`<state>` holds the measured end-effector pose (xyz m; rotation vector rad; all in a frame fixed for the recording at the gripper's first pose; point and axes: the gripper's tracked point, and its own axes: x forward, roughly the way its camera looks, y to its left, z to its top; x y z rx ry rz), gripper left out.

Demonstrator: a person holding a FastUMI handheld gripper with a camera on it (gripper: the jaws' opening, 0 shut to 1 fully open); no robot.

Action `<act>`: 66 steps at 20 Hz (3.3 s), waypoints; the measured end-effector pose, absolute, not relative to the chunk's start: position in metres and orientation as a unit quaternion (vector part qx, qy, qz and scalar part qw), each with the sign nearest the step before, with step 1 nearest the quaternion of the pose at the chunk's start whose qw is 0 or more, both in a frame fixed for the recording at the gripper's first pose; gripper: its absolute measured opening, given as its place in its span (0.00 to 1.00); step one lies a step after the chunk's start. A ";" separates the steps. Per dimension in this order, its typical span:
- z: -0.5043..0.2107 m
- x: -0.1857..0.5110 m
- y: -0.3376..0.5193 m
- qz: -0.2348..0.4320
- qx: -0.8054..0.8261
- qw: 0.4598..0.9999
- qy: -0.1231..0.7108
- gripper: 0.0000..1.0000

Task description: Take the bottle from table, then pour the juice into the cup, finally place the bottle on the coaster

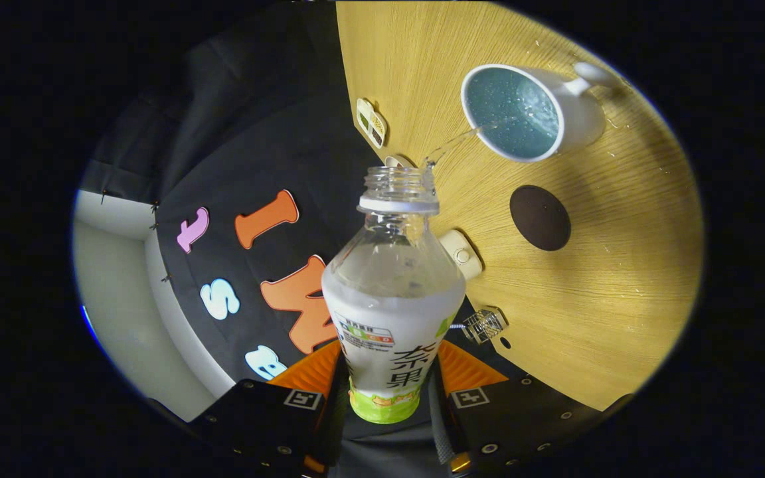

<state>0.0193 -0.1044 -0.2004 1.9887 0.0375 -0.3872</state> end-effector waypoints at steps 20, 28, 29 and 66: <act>-0.184 0.021 -0.118 -0.159 0.856 0.491 -0.008 0.56; -0.195 0.019 -0.109 -0.163 0.840 0.518 0.010 0.56; -0.196 0.019 -0.108 -0.162 0.834 0.528 0.011 0.56; -0.309 0.057 -0.144 -0.212 -0.019 0.942 0.260 0.60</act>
